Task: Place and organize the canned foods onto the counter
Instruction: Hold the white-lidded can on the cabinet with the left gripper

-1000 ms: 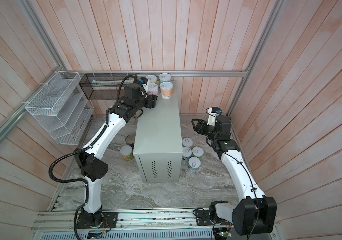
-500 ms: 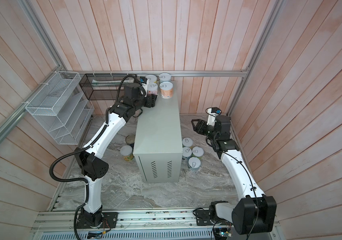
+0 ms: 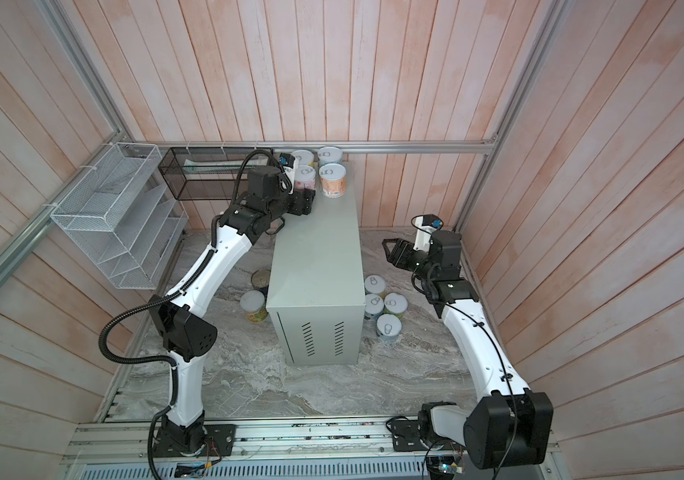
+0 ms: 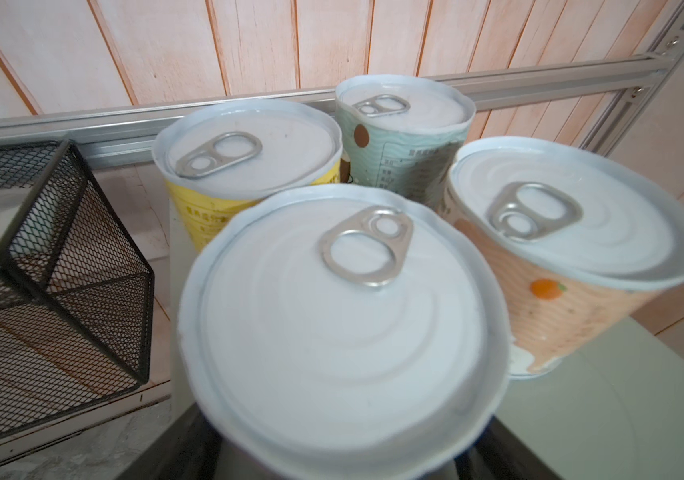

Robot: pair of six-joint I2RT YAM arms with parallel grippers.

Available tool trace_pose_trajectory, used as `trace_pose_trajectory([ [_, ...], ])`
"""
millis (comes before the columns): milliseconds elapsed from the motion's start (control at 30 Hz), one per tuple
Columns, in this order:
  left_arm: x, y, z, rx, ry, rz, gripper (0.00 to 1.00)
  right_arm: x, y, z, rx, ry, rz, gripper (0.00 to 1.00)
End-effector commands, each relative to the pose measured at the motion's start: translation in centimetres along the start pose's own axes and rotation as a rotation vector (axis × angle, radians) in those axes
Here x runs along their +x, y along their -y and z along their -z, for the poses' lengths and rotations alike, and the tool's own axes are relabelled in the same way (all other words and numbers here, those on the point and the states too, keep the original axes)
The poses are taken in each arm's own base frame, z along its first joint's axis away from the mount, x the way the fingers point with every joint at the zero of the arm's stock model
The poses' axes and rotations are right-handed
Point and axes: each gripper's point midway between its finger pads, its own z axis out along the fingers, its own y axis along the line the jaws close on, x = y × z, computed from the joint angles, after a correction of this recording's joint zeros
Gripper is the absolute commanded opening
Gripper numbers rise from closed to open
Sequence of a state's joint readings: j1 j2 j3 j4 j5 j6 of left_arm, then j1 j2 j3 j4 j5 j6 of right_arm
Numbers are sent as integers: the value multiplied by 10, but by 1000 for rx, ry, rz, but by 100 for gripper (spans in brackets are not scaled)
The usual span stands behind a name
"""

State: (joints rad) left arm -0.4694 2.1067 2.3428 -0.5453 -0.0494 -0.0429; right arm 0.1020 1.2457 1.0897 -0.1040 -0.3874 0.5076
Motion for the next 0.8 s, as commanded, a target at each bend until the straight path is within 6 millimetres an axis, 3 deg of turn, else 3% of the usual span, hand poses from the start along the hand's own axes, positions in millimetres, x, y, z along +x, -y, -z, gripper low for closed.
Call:
trace_pose_trajectory([
  [0,13,-5,-5,-13,-41,-17,93,-9,-11,3,-32,21,9,63],
  [67,12,-4,-2,-21,-38,-29,100,-9,-14,5,-34,21,14,65],
  [400,2,23,41,-42,3,-178,100,-11,-19,29,15,74,67,70],
  [567,-5,27,76,-13,15,-151,100,-10,-9,42,88,97,76,76],
  [667,-4,19,101,-39,31,-136,100,-9,-3,50,123,121,71,79],
  [767,-7,11,142,-35,113,-90,100,-1,17,53,209,108,33,81],
])
